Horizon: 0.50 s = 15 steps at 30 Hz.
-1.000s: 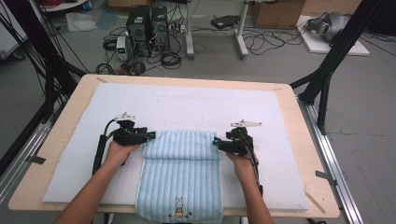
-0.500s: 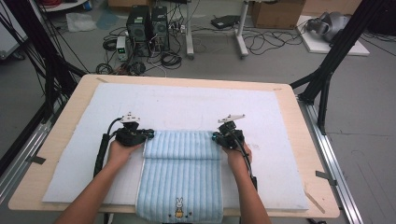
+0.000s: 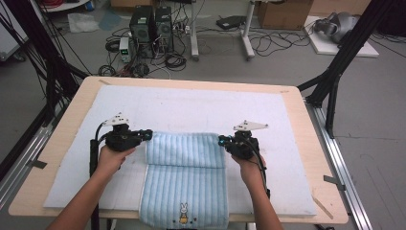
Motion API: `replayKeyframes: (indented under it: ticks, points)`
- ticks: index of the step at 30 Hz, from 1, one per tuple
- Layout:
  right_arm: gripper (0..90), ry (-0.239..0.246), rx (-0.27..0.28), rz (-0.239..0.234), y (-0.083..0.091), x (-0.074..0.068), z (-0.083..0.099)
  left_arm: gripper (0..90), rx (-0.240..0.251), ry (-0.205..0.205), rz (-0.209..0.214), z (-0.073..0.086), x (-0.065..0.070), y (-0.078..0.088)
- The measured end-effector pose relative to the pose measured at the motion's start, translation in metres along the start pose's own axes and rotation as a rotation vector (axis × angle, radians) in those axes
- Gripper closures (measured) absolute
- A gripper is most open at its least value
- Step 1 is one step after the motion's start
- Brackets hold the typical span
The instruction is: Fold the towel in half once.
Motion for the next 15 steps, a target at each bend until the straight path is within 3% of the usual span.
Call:
replayKeyframes:
  ticks: [6, 9, 15]
  points:
    - [87.3, -0.017, 0.010, -0.021, 0.016, -0.005, 0.011, 83.5, 0.004, -0.004, 0.041, 0.008, 0.014, 0.011]
    - [87.3, -0.029, -0.010, -0.041, 0.022, -0.009, 0.024, 83.4, -0.032, -0.031, 0.049, 0.016, 0.021, 0.012]
    - [87.3, -0.030, -0.047, -0.051, 0.029, -0.016, 0.044, 83.0, -0.079, -0.023, 0.085, 0.035, 0.028, 0.017]
Point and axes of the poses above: each handheld gripper's, and its own axes: y roughly backward along the jaws, z roughly out of its underside, x roughly to its right, the point moved 5 cm from there along -y, roughly forward along the jaws, and after that the axes turned 2 degrees about -y, right-handed, at the moved point
